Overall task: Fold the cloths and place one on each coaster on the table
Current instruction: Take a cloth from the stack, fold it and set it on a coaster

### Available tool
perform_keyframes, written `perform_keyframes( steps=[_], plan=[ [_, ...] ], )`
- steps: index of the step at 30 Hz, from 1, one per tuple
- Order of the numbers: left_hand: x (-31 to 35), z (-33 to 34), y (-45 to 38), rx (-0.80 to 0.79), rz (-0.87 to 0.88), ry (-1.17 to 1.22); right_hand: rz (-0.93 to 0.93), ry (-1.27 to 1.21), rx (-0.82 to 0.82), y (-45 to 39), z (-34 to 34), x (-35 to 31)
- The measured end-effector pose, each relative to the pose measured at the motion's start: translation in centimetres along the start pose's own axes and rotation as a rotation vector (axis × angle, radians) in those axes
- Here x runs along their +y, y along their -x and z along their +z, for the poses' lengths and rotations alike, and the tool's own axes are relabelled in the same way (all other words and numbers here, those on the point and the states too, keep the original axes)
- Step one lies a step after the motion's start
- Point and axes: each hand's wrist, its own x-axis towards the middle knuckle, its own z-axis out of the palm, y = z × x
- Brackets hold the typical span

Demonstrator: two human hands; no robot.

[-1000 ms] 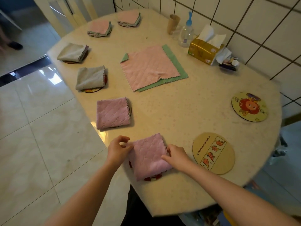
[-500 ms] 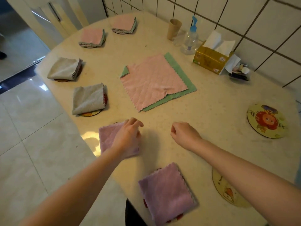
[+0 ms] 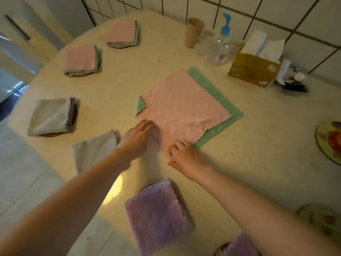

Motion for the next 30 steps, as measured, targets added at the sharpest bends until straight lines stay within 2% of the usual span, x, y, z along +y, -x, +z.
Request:
perform_keyframes(
  steps=[4,11,15,18,20,23,26,30],
  plan=[
    [-2.8,-0.8,-2.2,-0.053,-0.028,-0.112,0.075,0.042,0.098,-0.1,-0.1,-0.7],
    [-6.3,-1.7,-3.5,-0.011,-0.170,-0.182,0.102,0.016,0.034,-0.5,-0.6,-1.0],
    [-6.2,-1.2,-3.8,0.082,-0.065,-0.218,0.077,0.044,0.003,-0.5,-0.7,-1.2],
    [-5.6,-0.8,-3.7,0.061,0.053,-0.226,0.056,0.072,0.029,-0.6,-0.3,-1.1],
    [-5.3,-0.8,-3.7,-0.019,0.037,-0.201,0.057,0.034,0.034,-0.7,-0.6,-0.9],
    [-5.5,-0.8,-4.1,-0.092,-0.021,-0.129,0.148,-0.188,0.064,-0.7,-2.8,-1.1],
    [-6.0,-1.1,-4.6,-0.046,0.012,-0.059,0.202,-0.315,0.175,-0.9,-5.9,-1.4],
    [-5.6,-1.6,-5.8,0.048,0.048,0.016,0.202,-0.304,0.245,-0.9,-9.7,-1.0]
  ],
)
